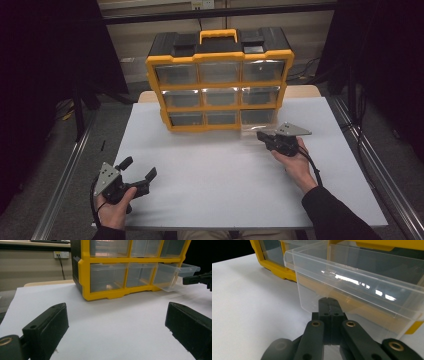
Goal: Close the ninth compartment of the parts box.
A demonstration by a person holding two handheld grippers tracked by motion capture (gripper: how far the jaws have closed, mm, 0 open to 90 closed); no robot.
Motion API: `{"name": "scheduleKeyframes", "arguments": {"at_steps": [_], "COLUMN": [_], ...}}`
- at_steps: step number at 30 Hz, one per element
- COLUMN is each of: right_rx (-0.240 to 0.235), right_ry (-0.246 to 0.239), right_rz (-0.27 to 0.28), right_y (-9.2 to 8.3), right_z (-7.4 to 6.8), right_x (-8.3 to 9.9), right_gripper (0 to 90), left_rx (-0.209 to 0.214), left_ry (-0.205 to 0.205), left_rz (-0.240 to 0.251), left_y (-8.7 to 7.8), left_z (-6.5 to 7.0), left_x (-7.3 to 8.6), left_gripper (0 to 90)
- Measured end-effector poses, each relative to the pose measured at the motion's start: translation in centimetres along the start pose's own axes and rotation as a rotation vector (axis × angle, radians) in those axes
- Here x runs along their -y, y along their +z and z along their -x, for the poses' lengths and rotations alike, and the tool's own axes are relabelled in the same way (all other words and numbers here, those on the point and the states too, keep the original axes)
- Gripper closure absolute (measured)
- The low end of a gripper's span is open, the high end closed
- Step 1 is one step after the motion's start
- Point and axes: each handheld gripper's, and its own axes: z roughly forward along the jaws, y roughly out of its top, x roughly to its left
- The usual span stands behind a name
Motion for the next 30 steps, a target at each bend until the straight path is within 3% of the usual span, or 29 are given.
{"name": "scheduleKeyframes", "arguments": {"at_steps": [1,7,17,23,27,30], "right_rx": [0.000,0.001,-0.001,0.037,0.034,0.037], "right_ry": [0.000,0.006,0.012,0.023,0.024,0.029], "right_rz": [0.001,0.005,0.006,0.019,0.016,0.019], "right_y": [0.02,0.21,0.81,0.80,0.85,0.94], "right_z": [0.00,0.04,-0.10,0.12,0.19,0.23], "right_x": [0.00,0.00,-0.14,-0.13,-0.12,-0.10], "right_gripper": [90.0,90.0,90.0,90.0,90.0,90.0], "left_rx": [0.003,0.007,0.007,0.003,-0.001,0.001], "left_ry": [0.023,0.038,0.033,0.035,0.024,0.037], "left_rz": [-0.019,-0.028,-0.023,-0.023,-0.017,-0.026], "left_y": [-0.15,-0.16,-0.13,-0.23,-0.21,-0.29], "left_z": [-0.18,-0.22,-0.14,-0.15,-0.08,-0.16], "left_x": [-0.02,-0.03,-0.02,0.01,0.04,0.03], "left_gripper": [4.6,4.6,4.6,4.6,4.6,4.6]}}
